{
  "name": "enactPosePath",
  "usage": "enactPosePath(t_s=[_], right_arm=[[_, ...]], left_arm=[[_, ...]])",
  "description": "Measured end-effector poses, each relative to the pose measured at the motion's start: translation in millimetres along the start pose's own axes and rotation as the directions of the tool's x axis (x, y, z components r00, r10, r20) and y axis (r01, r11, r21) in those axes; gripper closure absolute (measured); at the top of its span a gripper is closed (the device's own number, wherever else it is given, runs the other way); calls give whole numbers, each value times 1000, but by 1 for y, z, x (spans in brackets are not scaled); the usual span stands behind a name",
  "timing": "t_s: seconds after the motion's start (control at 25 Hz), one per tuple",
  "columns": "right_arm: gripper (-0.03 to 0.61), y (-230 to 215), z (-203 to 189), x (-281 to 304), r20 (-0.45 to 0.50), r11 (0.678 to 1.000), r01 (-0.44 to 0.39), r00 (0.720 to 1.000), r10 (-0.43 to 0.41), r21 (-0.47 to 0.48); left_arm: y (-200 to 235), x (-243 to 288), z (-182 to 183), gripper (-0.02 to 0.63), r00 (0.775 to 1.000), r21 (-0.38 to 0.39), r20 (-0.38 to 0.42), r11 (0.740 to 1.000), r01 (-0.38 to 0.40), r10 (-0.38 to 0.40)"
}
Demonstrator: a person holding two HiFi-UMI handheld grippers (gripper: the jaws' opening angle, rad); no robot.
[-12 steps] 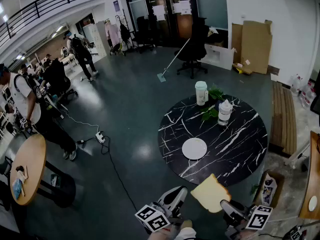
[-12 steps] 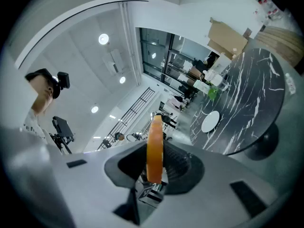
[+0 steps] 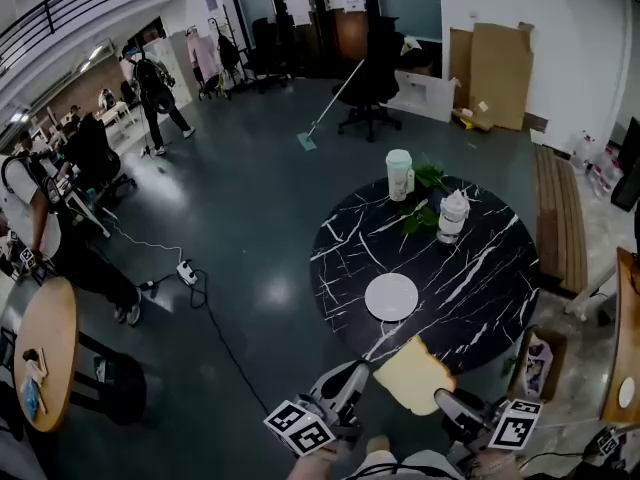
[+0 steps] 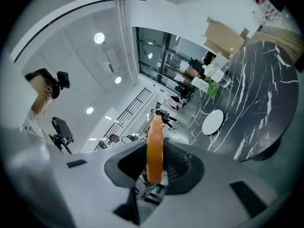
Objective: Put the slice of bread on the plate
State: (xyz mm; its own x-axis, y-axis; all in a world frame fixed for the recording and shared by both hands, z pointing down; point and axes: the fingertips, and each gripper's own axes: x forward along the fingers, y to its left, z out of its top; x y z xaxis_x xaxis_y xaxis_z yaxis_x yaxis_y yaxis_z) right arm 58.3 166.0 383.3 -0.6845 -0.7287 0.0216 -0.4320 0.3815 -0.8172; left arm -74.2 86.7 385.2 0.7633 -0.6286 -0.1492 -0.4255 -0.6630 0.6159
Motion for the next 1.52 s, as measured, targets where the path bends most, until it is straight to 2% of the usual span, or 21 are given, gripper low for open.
enactPosePath(t_s=[0.2,0.36,0.72,0.96,1.28,1.52], right_arm=[[488,-13,-2,7,-33,999,33,999,-33,14],[488,-31,9,20,-38,998,53,998,-52,22],[488,-65,35,51,-70,996,36,997,-31,78],[488,-90,56,72,-100,994,33,995,-23,100],[488,-119,75,95,-134,991,15,991,3,135],[488,-160,80,107,-158,976,84,986,-52,200]], left_arm=[[12,3,-5,606,1000,-31,-3,1000,4,-4],[27,7,-4,606,1000,-20,-1,1000,-14,14],[67,32,14,606,992,44,52,992,-116,113],[80,69,19,606,993,56,50,993,-106,103],[101,103,19,606,989,57,54,989,-139,136],[112,105,18,606,982,72,57,980,-185,181]])
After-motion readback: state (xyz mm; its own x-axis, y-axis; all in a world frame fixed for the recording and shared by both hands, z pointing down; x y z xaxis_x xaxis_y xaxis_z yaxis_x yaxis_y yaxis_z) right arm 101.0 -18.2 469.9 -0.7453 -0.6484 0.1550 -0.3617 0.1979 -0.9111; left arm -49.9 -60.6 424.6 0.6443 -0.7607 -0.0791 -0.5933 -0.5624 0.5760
